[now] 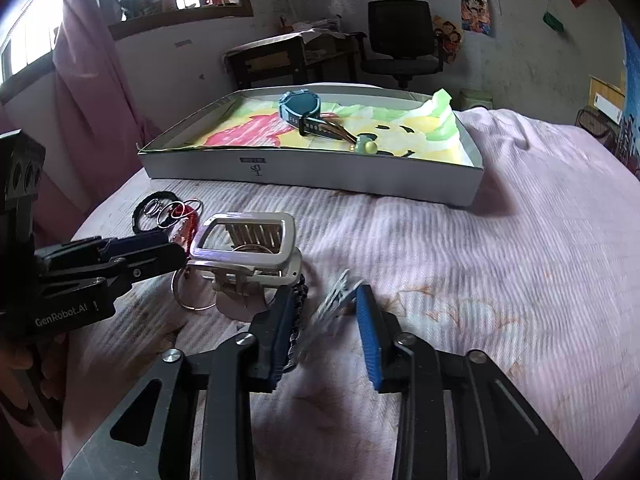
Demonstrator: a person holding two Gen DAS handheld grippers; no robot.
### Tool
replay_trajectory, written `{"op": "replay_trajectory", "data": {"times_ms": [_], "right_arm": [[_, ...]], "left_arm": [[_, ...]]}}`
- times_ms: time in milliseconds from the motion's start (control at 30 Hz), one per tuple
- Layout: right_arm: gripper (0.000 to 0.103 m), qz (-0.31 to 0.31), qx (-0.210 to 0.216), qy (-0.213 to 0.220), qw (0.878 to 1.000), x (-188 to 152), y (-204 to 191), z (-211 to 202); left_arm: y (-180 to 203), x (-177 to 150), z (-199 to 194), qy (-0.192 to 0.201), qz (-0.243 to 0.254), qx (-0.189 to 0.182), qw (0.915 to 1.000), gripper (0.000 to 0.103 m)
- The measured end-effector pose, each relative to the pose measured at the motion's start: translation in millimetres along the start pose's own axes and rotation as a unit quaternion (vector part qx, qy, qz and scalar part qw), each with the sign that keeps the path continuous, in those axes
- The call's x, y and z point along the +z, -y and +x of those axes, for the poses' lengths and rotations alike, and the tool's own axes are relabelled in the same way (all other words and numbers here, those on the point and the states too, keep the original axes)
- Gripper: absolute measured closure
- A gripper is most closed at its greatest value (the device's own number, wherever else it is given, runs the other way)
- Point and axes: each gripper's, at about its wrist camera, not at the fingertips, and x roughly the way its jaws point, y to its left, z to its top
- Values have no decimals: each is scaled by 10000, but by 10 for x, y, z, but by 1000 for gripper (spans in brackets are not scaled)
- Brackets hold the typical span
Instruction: Organize jewelry
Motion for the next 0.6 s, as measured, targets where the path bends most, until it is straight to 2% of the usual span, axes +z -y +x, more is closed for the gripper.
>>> {"op": "replay_trajectory", "data": {"times_ms": [33, 133, 600], "right_arm": [[77, 25, -5, -10, 10000, 2, 9, 7], [79, 100, -30, -43, 9999, 5, 25, 21], [97, 364, -84, -57, 9993, -39, 44, -9]], "left_arm": [[-11, -15, -1, 0, -18, -11, 10000, 86], [-15, -67, -23, 33, -22, -42, 10000, 91], [-80, -98, -87, 129, -167, -291, 9994, 98]]}}
